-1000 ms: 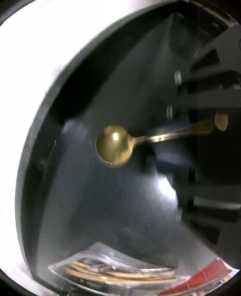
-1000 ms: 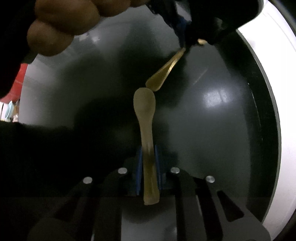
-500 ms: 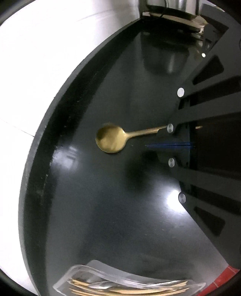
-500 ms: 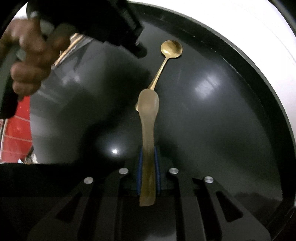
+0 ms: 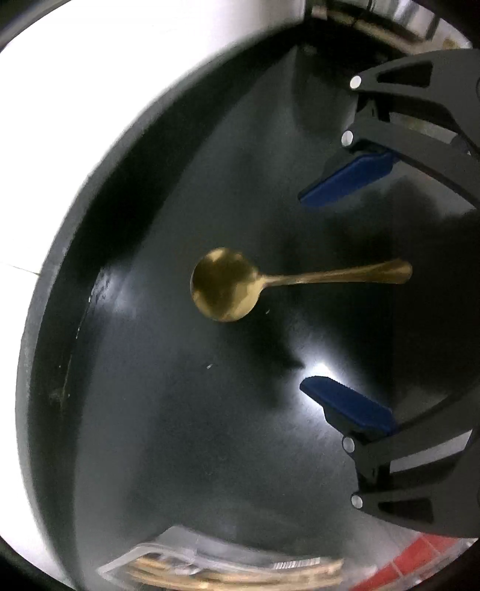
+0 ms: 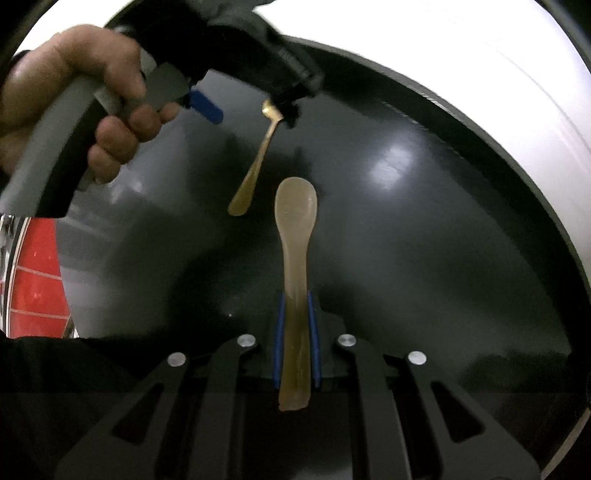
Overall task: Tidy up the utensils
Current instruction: 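Lift both spoons and carry them over the clear container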
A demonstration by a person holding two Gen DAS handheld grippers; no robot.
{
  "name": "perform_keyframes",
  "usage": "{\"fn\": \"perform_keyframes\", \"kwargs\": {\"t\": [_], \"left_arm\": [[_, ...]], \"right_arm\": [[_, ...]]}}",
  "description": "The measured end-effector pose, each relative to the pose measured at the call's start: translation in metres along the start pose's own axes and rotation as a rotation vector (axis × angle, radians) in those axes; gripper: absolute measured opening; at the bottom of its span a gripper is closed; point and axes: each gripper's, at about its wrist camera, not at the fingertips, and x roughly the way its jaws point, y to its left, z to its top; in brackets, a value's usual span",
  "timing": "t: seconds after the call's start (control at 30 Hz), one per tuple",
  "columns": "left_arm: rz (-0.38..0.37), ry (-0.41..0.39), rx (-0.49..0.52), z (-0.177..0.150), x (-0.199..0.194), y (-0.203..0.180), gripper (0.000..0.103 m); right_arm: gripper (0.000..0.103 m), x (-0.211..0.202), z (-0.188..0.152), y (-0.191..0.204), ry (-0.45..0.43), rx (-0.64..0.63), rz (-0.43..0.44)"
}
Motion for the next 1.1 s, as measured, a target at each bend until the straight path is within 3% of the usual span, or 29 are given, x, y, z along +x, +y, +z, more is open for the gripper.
{"fn": "perform_keyframes", "kwargs": {"t": [0.1,0.2,0.3,0.33,0.37,0.4,0.6,0.7,0.93,1.1], "left_arm": [[0.056,0.027,-0.01,0.007,0.008,-0.002,0.079],[0.099,0.002,-0.017,0.01,0.013,-0.003,0.073],[0.1,-0.027,0.016,0.006,0.006,-0.01,0.059],[0.1,-0.038,0.025,0.005,0.003,-0.012,0.041],[0.099,-0.052,0.039,0.005,0.0,-0.018,0.009],[0.081,-0.053,0.058,0.004,-0.002,-0.023,0.003],[-0.02,-0.029,0.118,0.001,-0.004,-0.021,0.002],[-0.016,-0.073,0.168,-0.011,-0.023,-0.016,0.002],[-0.059,-0.116,0.184,-0.041,-0.071,0.009,0.002],[-0.037,-0.159,0.188,-0.058,-0.102,0.031,0.002]], "right_arm": [[0.012,-0.007,0.001,-0.013,-0.017,0.026,-0.005],[0.012,-0.012,0.0,-0.022,-0.023,0.044,-0.011],[0.012,-0.014,0.0,-0.03,-0.024,0.051,-0.013],[0.012,-0.015,0.0,-0.033,-0.026,0.051,-0.012],[0.012,-0.015,0.0,-0.032,-0.028,0.051,-0.013],[0.012,-0.019,-0.003,-0.033,-0.03,0.056,-0.013],[0.012,-0.027,-0.012,-0.028,-0.054,0.072,-0.018],[0.012,-0.035,-0.019,-0.016,-0.068,0.073,-0.024],[0.012,-0.047,-0.018,0.006,-0.087,0.047,-0.036],[0.012,-0.053,-0.009,0.04,-0.096,0.004,-0.038]]}}
